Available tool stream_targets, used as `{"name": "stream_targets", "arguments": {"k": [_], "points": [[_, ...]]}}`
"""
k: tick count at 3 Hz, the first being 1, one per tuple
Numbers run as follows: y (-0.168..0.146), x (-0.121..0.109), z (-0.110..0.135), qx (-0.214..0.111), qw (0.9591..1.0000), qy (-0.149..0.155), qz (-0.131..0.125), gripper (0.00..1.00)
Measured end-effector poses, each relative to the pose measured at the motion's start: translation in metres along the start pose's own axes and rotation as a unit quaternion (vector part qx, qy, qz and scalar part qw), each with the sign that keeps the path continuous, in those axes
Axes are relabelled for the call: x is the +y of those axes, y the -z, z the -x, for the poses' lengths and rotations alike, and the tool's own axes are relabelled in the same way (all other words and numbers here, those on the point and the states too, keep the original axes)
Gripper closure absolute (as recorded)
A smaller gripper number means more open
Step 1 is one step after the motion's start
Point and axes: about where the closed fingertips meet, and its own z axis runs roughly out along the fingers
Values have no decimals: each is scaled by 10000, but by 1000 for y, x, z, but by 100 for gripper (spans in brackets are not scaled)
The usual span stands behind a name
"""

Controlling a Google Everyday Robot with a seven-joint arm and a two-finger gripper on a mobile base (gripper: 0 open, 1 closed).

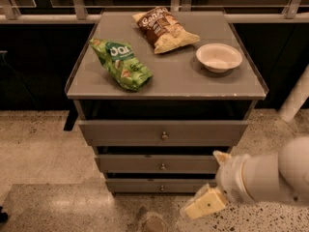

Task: Open bottom drawer

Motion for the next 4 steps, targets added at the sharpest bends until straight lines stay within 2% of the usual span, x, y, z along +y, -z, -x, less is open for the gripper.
{"name": "stream_targets", "arguments": {"k": [1, 2, 3, 4], "points": [[-31, 12, -38, -473, 9975, -495, -153, 0], [-81, 0, -65, -938, 9915, -877, -208, 0], [-126, -41, -77, -1300, 9840, -1134, -440, 0], [-172, -74, -79, -1460, 9801, -1285, -396, 0]]}}
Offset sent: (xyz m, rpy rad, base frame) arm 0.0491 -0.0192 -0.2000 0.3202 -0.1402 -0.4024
